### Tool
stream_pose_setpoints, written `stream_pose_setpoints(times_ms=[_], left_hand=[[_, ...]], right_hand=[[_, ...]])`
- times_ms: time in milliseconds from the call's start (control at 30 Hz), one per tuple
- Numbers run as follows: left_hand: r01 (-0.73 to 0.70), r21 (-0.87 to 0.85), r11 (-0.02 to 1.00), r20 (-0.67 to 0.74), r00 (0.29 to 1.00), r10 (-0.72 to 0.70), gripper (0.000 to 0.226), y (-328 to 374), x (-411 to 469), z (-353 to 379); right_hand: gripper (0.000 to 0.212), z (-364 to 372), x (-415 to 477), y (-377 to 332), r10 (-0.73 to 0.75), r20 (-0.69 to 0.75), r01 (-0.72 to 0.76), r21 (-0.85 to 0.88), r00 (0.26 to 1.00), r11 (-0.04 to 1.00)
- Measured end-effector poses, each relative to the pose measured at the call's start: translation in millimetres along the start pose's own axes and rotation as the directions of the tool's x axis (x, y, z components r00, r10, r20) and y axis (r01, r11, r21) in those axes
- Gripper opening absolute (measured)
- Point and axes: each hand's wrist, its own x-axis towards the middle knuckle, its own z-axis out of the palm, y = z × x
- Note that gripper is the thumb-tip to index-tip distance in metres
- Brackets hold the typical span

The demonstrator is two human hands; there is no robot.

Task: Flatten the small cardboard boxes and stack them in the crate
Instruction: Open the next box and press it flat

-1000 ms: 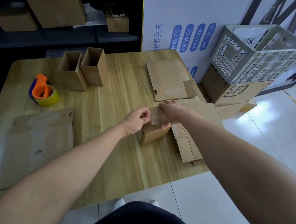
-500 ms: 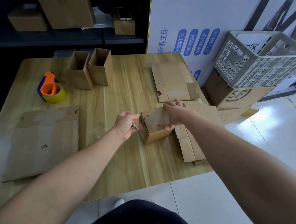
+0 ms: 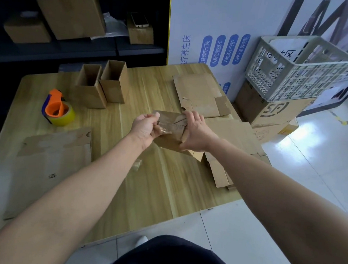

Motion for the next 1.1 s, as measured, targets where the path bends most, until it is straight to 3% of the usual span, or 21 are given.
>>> stream_pose_setpoints(times_ms=[67, 133, 200, 300, 433, 533, 733, 833, 1000, 1100], left_hand=[[-0.104, 0.226, 0.968, -0.014, 0.994, 0.110, 0.023, 5, 10, -15], [-0.186, 0.541, 0.820, 0.042, 0.980, 0.194, 0.033, 8, 17, -34], [-0.184, 0.749, 0.637, 0.149, 0.983, 0.109, 0.052, 5, 18, -46], [-0.200, 0.913, 0.357, 0.211, 0.978, 0.008, 0.070, -10, 12, -39], [-0.214, 0.975, 0.063, 0.200, 0.963, 0.179, 0.063, -23, 4, -19], [-0.281, 0.959, 0.023, 0.267, 0.930, 0.255, 0.042, -27, -1, -11], [-0.374, 0.927, 0.035, 0.360, 0.909, 0.209, 0.019, -36, -7, 2], [-0.374, 0.927, 0.030, 0.357, 0.904, 0.238, 0.015, -38, -7, -3], [-0.217, 0.940, 0.262, 0.089, 0.901, 0.426, 0.023, -12, 11, -42], [-0.197, 0.937, 0.288, 0.051, 0.894, 0.445, 0.017, -2, 19, -54]], right_hand=[[0.116, 0, -4, 10, 0.031, 0.043, -0.033, 0.060, 0.999, 0.998], [0.115, 3, -10, 23, 0.085, 0.080, -0.092, 0.090, 0.993, 0.992], [0.115, 7, -16, 33, 0.138, 0.093, -0.150, 0.138, 0.986, 0.979], [0.110, 15, -16, 32, 0.133, 0.110, -0.152, 0.179, 0.985, 0.972], [0.111, 24, -16, 28, 0.166, 0.145, -0.188, 0.157, 0.975, 0.969], [0.113, 23, -17, 28, 0.174, 0.173, -0.179, 0.016, 0.970, 0.984], [0.120, 36, -9, -2, 0.209, 0.160, -0.161, -0.268, 0.965, 0.950], [0.118, 46, -10, -9, 0.219, 0.171, -0.179, -0.221, 0.961, 0.959], [0.107, 35, -16, 0, 0.155, 0.194, -0.131, -0.129, 0.969, 0.983], [0.108, 28, -14, -7, 0.127, 0.187, -0.110, -0.094, 0.974, 0.989]])
